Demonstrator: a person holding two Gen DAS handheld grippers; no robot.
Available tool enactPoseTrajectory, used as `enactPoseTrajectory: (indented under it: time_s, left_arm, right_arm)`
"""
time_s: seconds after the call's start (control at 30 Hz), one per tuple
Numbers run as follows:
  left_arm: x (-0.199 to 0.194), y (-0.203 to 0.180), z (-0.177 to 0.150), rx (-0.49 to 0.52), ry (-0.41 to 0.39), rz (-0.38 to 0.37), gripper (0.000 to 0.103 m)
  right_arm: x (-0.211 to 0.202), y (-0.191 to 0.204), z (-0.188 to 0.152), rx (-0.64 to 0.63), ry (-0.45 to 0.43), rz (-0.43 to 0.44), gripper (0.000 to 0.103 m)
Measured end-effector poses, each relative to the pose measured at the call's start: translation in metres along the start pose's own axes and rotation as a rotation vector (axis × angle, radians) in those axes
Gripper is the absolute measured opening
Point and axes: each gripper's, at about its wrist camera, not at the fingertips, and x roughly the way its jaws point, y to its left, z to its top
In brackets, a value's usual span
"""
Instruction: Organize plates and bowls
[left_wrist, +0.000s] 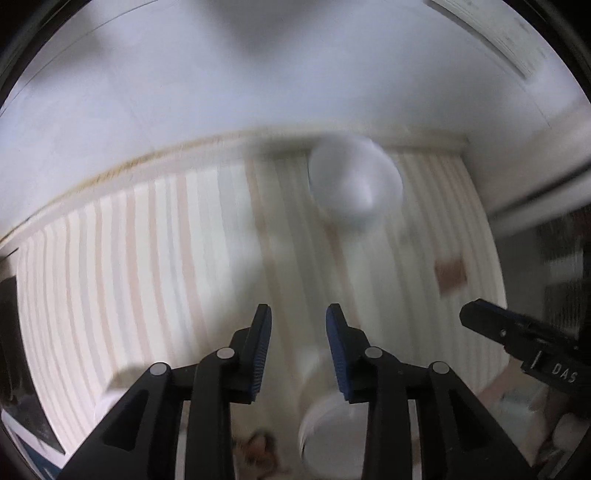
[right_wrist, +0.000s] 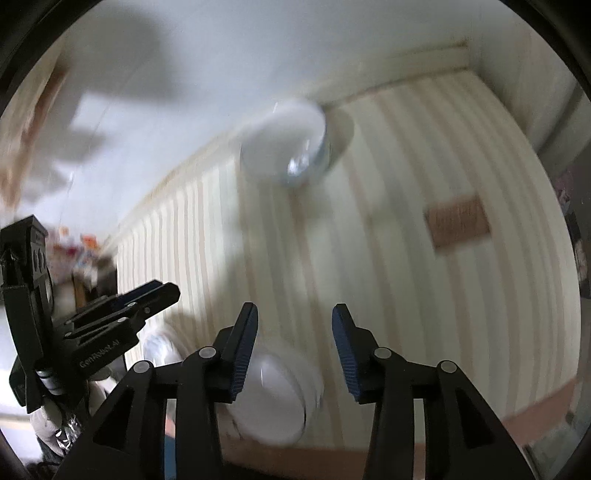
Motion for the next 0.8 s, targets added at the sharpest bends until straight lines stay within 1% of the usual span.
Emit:
enactPoseTrajectory:
  time_s: [0.03,0.1,0.13,0.23,0.33,0.47,0.5,0.53,0.57,0.6,0.7,0.8]
  left_arm:
    - [0.009,0.0,0.017,-0.008,0.0,0.001,0.028]
    - [0.025,0.0,0.039,-0.013,0.009,0.002,0.028]
    - [0.035,-0.001,0.05,-0.013,0.021,0.0,0.028]
    - [0.066,-0.005,0.076,-0.006,0.056,0.005,0.028]
    - [0.091,-0.013,0.089,0.007,0.088,0.011,0.028]
    - [0.119,-0.021,0.102,0.034,0.122,0.012,0.028]
    - [0.122,-0.021,0.103,0.036,0.125,0.015,0.026]
    - [0.126,-0.022,0.103,0.037,0.125,0.014,0.02]
    - [0.128,-0.024,0.103,0.045,0.125,0.014,0.018]
    - [0.129,-0.025,0.102,0.053,0.124,0.02,0.017]
    - [0.128,-0.028,0.098,0.065,0.111,0.032,0.017]
    - [0.121,-0.029,0.093,0.063,0.102,0.025,0.017]
  right_arm:
    - [0.003,-0.001,0.011,0.007,-0.011,0.003,0.045]
    - [0.012,-0.006,0.042,0.022,-0.03,0.003,0.045]
    - [0.02,-0.01,0.06,0.031,-0.038,0.001,0.045]
    - [0.046,-0.014,0.098,0.05,-0.036,-0.001,0.045]
    - [0.073,-0.018,0.125,0.056,-0.02,-0.028,0.045]
    - [0.103,-0.022,0.146,0.053,0.009,-0.056,0.044]
    - [0.108,-0.023,0.149,0.051,0.014,-0.063,0.04]
    - [0.114,-0.024,0.153,0.049,0.023,-0.07,0.034]
    - [0.119,-0.025,0.153,0.047,0.029,-0.074,0.021]
    - [0.123,-0.025,0.152,0.047,0.043,-0.077,0.013]
    - [0.128,-0.025,0.155,0.052,0.045,-0.079,0.012]
    - [0.128,-0.024,0.155,0.044,0.037,-0.088,0.011]
